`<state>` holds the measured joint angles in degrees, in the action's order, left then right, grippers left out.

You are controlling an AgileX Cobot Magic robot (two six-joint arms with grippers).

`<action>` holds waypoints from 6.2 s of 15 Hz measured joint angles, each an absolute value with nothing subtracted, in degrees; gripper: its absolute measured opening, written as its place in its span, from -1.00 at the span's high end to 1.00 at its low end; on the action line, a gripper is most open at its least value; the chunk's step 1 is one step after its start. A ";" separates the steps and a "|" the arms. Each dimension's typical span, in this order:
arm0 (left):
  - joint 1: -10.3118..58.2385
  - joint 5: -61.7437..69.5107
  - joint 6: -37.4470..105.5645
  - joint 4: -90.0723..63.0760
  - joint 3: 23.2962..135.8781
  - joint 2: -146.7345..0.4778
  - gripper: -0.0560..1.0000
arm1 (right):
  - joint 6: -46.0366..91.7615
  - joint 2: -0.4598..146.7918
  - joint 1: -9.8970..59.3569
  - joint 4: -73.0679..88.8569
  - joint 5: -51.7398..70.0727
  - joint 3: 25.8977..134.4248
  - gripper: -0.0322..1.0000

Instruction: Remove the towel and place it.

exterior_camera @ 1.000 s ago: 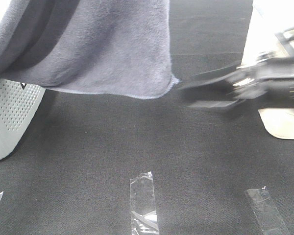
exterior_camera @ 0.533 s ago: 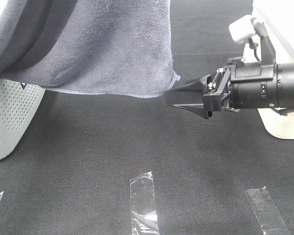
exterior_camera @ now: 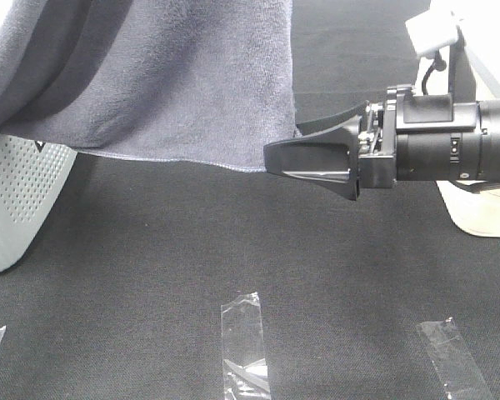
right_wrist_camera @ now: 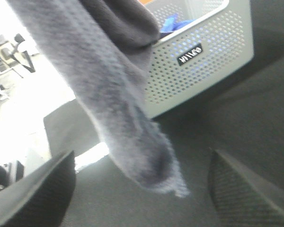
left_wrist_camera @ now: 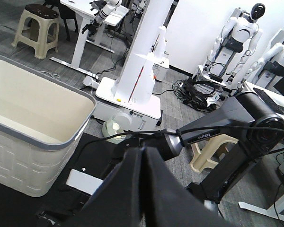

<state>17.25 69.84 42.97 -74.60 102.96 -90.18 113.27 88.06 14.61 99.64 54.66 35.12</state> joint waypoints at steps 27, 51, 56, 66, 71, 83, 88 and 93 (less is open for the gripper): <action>17.25 69.84 42.97 -74.60 102.96 -90.18 0.89 | 109.32 91.79 14.61 99.58 63.48 35.75 -0.44; 17.25 69.84 42.97 -74.60 102.96 -90.18 0.89 | 102.85 91.79 17.88 93.33 57.01 39.94 0.03; 17.25 69.84 42.97 -74.54 102.96 -90.18 0.89 | 101.70 89.27 17.88 91.79 54.37 39.94 0.03; 17.25 69.84 42.97 -73.74 102.96 -90.18 0.89 | 99.69 89.21 17.88 91.39 53.34 39.94 0.94; 17.25 69.96 37.13 -61.76 102.96 -90.18 0.89 | 86.52 89.21 17.88 89.38 51.17 40.28 0.94; 17.25 60.79 15.87 -33.23 103.02 -102.04 0.89 | 11.34 89.27 17.93 11.12 54.89 72.99 0.94; 17.25 28.59 25.15 -42.97 103.02 -109.03 0.89 | -2.12 89.27 17.93 -14.84 49.62 88.35 0.94; 17.99 1.55 35.58 -52.43 105.37 -109.49 0.89 | -5.16 89.32 18.16 -23.72 21.94 93.97 0.94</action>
<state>17.99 1.55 35.58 -52.43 105.37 -109.49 -5.16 89.32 18.16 -23.72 21.94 93.97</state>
